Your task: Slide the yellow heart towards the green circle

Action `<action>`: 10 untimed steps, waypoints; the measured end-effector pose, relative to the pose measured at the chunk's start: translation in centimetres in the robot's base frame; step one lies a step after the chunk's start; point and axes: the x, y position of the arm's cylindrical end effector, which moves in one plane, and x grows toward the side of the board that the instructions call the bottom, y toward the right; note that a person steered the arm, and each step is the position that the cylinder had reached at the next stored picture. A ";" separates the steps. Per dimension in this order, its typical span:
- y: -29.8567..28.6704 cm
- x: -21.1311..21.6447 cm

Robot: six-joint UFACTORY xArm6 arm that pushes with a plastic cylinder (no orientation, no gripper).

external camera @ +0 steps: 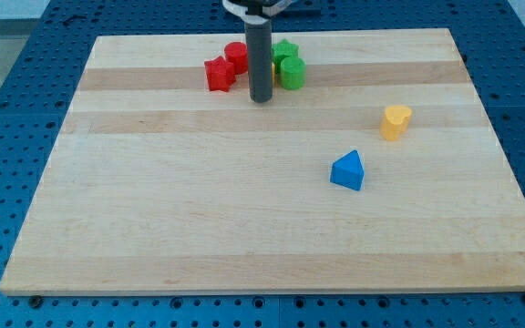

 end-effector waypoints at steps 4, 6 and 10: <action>16.1 11.6; 22.0 8.1; 15.1 4.1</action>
